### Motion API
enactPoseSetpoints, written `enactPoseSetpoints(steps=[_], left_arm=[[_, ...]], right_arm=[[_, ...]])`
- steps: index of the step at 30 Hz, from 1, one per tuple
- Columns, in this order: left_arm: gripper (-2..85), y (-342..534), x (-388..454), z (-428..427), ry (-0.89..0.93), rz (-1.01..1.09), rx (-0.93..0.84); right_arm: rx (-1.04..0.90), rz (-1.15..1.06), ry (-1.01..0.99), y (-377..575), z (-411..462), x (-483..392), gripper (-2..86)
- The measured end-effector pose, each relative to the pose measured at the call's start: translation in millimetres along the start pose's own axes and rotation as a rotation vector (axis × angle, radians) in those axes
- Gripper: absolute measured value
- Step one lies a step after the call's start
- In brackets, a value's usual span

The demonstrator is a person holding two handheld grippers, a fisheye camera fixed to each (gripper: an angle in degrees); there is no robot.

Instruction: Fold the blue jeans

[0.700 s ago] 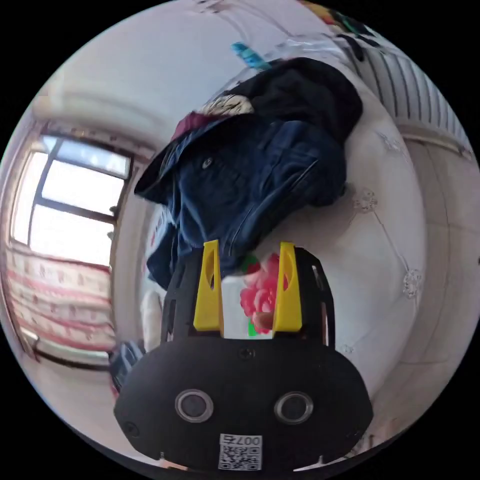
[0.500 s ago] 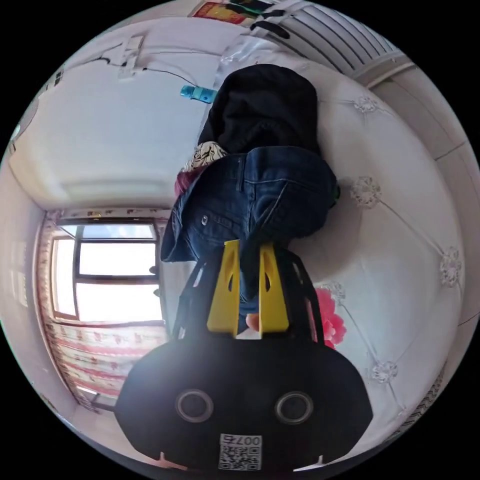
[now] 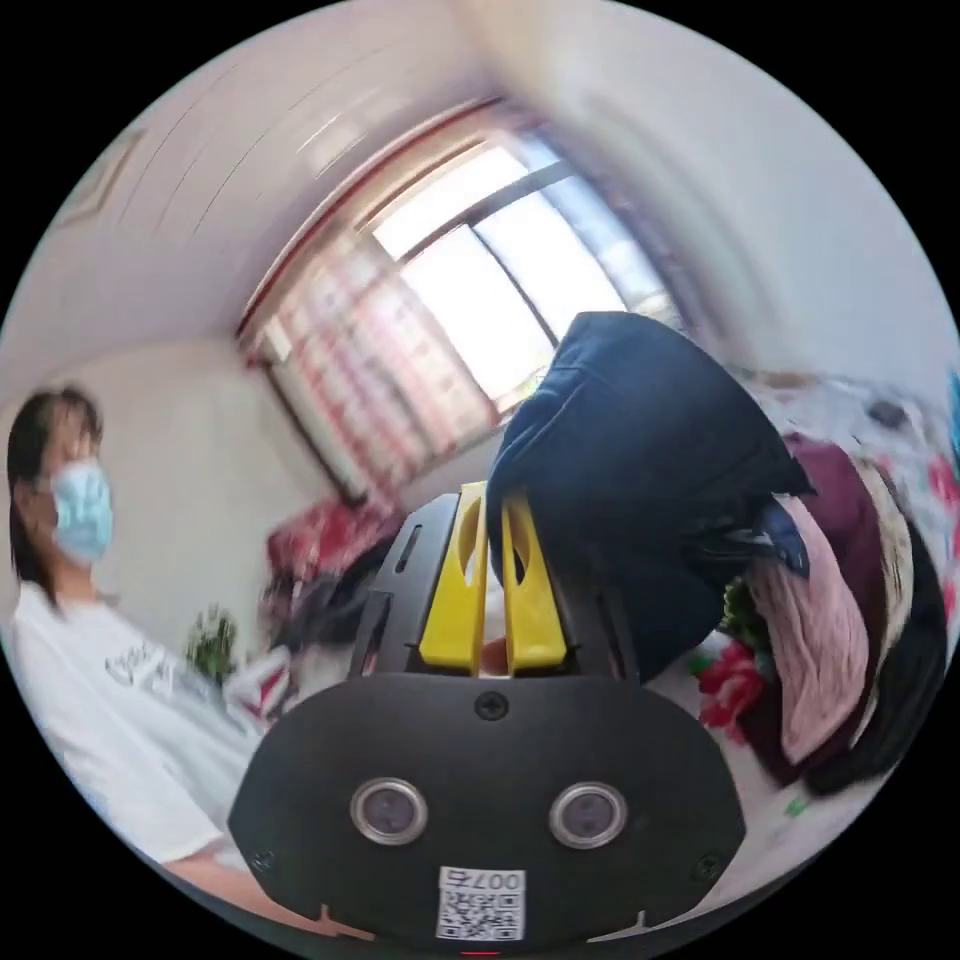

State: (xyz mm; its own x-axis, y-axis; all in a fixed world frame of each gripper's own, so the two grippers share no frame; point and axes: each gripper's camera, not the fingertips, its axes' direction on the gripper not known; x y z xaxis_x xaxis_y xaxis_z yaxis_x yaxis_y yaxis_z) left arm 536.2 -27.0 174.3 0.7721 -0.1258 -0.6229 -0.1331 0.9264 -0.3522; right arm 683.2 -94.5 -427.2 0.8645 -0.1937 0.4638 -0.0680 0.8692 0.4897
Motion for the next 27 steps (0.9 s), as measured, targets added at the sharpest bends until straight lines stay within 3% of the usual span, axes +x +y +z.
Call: enactPoseSetpoints(steps=[4, 6, 8, 10, 12, 15, 18, 23, 27], left_arm=[[-0.6, 31, -5, -29, 0.080, 0.041, 0.104], [-0.7, 56, -16, -47, 0.114, 0.045, 0.168], [-0.8, 76, -30, -58, 0.137, 0.023, 0.206], [-0.9, 96, -51, -65, 0.131, -0.033, 0.224], [-0.9, 126, -94, -69, 0.099, -0.202, 0.217], [-0.9, 175, -156, -79, 0.107, -0.480, 0.227], [-0.8, 221, -192, -101, 0.113, -0.604, 0.311], [1.5, 230, -199, -136, 0.087, -0.558, 0.404], [5.8, 157, -166, -146, 0.073, -0.317, 0.384]], right_arm=[[-0.546, -0.589, -0.309, 29, 117, -217, -0.1], [-0.661, -0.712, -0.515, 70, 162, -289, 0.0], [-0.728, -0.686, -0.755, 113, 213, -336, 0.0], [-0.872, -0.431, -0.953, 178, 303, -374, -0.1], [-0.982, -0.332, -0.925, 225, 356, -401, -0.1], [-1.157, -0.458, -0.655, 274, 405, -442, -0.1], [-1.113, -0.516, -0.618, 275, 406, -447, -0.1], [-0.999, -0.217, -0.651, 259, 413, -380, 0.2], [-0.845, 0.060, -0.332, 242, 399, -277, 1.9]])
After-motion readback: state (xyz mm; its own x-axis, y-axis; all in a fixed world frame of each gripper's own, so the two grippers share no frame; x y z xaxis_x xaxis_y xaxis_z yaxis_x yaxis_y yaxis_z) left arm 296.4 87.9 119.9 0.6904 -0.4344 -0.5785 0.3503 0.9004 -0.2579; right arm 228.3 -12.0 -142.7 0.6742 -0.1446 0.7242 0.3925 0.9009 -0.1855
